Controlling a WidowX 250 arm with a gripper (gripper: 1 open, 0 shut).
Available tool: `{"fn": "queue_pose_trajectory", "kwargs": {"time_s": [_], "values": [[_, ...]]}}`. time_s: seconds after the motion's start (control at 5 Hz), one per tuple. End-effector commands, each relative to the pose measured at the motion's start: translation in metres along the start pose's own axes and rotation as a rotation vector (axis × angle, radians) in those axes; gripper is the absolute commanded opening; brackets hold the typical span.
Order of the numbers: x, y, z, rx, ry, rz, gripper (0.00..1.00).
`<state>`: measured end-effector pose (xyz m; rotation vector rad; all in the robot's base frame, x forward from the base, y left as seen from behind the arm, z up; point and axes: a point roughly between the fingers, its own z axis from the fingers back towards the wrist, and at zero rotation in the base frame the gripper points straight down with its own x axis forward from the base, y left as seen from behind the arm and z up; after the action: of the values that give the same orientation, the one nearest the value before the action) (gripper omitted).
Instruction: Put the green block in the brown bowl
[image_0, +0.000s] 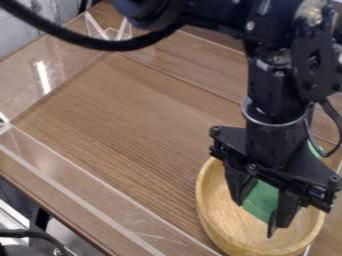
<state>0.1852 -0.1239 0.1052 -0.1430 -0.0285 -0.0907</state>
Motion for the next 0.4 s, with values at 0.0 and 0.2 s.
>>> {"fn": "queue_pose_trajectory", "kwargs": {"time_s": [0.0, 0.2], "values": [[0.009, -0.0021, 0.0028, -0.026, -0.03, 0.011, 0.0], [0.0121, -0.0013, -0.0016, -0.035, -0.028, 0.018, 0.0]]}}
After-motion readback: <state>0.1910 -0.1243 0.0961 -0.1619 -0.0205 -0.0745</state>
